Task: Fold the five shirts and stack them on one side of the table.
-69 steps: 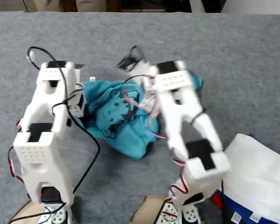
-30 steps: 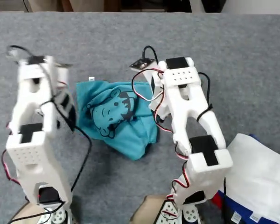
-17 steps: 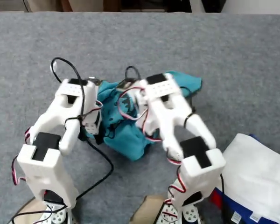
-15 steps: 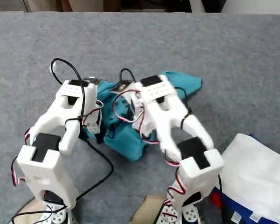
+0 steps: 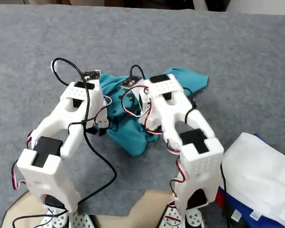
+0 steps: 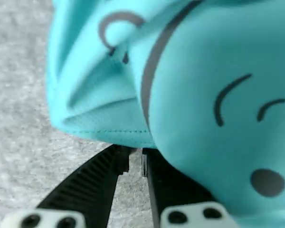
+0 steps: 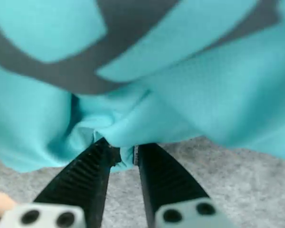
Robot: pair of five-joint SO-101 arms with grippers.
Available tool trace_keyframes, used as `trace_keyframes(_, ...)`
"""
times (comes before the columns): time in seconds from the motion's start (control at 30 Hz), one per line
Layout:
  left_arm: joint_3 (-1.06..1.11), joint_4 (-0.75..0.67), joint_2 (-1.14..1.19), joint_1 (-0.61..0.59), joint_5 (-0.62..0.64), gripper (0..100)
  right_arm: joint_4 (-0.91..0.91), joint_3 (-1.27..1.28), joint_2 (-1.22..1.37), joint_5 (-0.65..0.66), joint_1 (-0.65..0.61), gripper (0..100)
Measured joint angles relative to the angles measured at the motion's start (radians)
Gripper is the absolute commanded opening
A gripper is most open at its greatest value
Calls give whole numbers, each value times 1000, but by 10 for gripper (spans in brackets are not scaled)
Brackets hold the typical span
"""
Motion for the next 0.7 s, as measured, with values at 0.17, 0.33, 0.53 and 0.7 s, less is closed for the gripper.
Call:
trace_keyframes(0.17, -2, -9, 0, -51, 3, 18, 29, 12, -34, 51, 38, 4)
trace_keyframes(0.33, -23, 21, 2, -126, -21, 18, 66, 14, -114, 94, 94, 4)
trace_keyframes(0.53, -74, 95, 5, -253, -58, 18, 95, 14, -173, 143, 161, 4)
trace_keyframes(0.7, -133, 166, 5, -315, -64, 18, 95, 14, -176, 160, 212, 4)
